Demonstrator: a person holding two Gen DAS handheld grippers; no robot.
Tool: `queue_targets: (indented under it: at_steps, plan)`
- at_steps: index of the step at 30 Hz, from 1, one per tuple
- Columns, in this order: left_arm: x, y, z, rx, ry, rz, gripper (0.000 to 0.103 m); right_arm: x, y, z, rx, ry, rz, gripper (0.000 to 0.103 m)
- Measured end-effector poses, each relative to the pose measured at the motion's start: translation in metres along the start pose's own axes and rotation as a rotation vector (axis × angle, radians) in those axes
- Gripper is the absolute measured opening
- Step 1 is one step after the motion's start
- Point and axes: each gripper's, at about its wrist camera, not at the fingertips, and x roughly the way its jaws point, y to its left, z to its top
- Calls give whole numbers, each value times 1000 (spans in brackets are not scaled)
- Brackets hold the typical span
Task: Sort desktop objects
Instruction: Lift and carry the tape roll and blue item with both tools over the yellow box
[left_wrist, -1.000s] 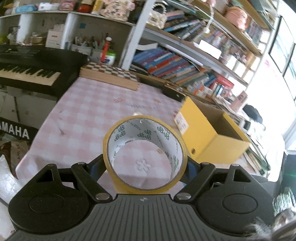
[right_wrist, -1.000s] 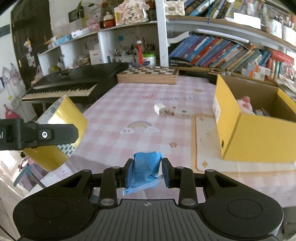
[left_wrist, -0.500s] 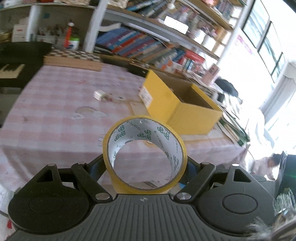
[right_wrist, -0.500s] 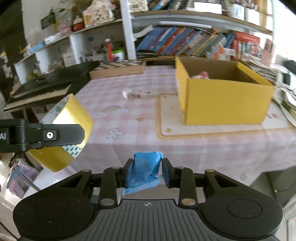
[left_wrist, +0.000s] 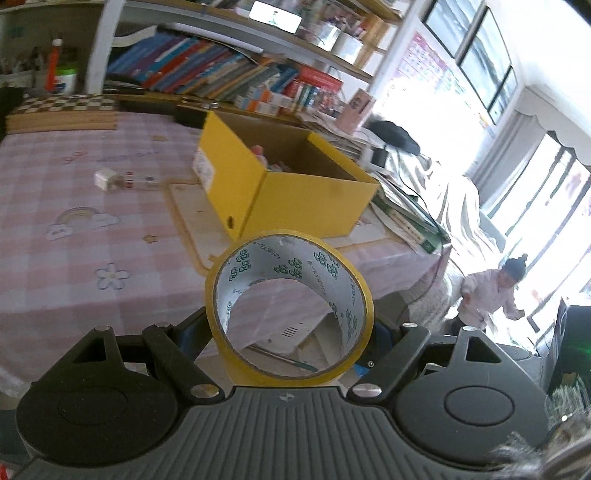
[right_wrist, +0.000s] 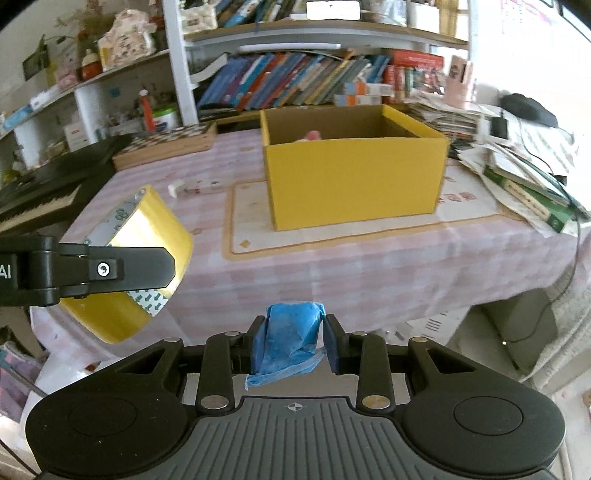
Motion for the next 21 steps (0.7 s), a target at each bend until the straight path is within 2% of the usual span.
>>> queue_targets:
  at_steps: [21]
  plan:
    - [67,-51,36,54,13,-43,83,19,-71,31,48,-5,-46,32]
